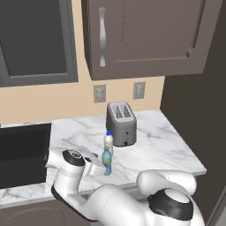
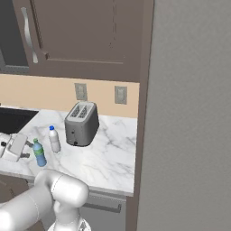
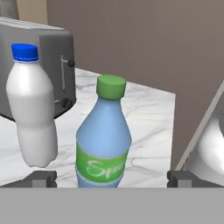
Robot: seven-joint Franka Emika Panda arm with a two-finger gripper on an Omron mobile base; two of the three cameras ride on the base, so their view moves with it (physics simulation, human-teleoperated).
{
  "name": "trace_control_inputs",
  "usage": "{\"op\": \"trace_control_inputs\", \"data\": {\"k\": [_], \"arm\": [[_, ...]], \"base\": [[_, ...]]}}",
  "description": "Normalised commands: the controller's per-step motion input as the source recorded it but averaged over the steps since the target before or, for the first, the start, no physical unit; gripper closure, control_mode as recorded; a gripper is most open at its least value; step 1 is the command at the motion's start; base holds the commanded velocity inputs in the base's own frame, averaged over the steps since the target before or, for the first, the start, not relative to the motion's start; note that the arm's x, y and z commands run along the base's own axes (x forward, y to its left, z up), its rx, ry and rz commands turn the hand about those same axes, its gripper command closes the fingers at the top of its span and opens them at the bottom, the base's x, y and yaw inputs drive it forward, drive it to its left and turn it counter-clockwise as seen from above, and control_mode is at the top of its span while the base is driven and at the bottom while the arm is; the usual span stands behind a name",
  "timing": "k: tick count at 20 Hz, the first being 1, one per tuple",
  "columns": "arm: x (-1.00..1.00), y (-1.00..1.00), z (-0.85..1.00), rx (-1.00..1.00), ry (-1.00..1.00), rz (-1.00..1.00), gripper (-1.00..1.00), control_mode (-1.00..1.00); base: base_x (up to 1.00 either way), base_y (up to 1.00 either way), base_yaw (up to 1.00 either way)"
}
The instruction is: Take the bottled waters from the counter and place them in the freezer to freeze. Close the freezer door after placing the bottles.
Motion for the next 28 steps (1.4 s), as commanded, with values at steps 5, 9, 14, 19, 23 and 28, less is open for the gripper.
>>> {"op": "trace_control_inputs", "data": {"k": [5,9,14,19,23,28], "arm": [[0.00,0.00,0.00,0.00,0.00,0.00,-1.00,-1.00],[0.04,0.00,0.00,0.00,0.00,0.00,-1.00,-1.00],[0.05,-0.02,0.00,0.00,0.00,0.00,-1.00,-1.00],[0.00,-0.15,0.00,0.00,0.02,-0.01,-1.00,-1.00],[0.00,-0.09,0.00,0.00,0.02,0.00,-1.00,-1.00],[0.00,-0.07,0.00,0.00,0.01,0.00,-1.00,-1.00]], "base": [[0.00,0.00,0.00],[0.00,0.00,0.00],[0.00,0.00,0.00],[0.00,0.00,0.00],[0.00,0.00,0.00],[0.00,0.00,0.00]]}}
